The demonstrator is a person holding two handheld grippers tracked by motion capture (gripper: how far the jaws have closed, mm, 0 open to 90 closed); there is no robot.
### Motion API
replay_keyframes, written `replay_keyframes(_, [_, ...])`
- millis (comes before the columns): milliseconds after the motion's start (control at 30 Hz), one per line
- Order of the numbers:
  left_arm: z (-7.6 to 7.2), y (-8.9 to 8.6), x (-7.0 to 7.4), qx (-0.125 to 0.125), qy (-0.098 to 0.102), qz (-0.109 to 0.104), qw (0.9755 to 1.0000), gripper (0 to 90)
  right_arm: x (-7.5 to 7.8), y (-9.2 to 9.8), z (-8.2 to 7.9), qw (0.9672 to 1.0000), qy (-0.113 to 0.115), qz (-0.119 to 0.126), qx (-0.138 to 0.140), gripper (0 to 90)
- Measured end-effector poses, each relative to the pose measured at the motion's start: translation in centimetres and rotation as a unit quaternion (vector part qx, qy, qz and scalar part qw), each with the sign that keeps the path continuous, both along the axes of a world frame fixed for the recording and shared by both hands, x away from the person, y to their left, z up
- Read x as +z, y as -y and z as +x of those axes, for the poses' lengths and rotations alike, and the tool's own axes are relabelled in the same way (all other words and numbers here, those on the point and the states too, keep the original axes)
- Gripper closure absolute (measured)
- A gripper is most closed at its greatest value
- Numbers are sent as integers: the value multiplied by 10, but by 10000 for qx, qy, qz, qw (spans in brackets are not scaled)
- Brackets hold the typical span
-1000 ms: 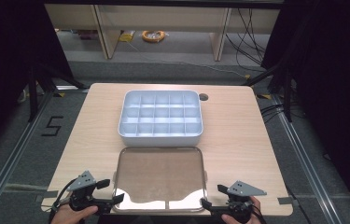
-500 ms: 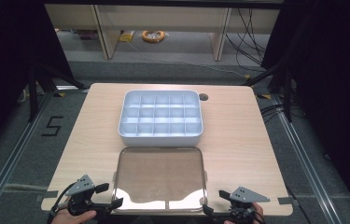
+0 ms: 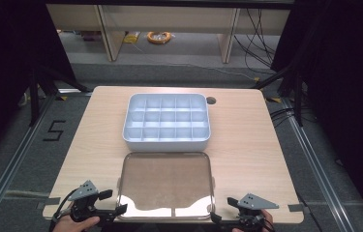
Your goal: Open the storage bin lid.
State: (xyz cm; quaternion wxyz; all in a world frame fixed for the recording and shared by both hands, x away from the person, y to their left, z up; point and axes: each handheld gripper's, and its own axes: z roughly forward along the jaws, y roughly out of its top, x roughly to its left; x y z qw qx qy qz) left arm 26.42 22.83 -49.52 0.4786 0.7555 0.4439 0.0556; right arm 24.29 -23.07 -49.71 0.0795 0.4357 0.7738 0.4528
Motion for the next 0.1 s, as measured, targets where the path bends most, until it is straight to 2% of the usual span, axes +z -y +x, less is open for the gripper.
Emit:
replay_keyframes(33, [1, -1, -1, -11, -38, 11, 10000, 151, -1, 0, 1, 10000, 41, -62, -33, 169])
replay_keyframes(100, [2, -1, -2, 3, -44, 8, 10000, 151, 0, 0, 1, 10000, -15, -69, -56, 169])
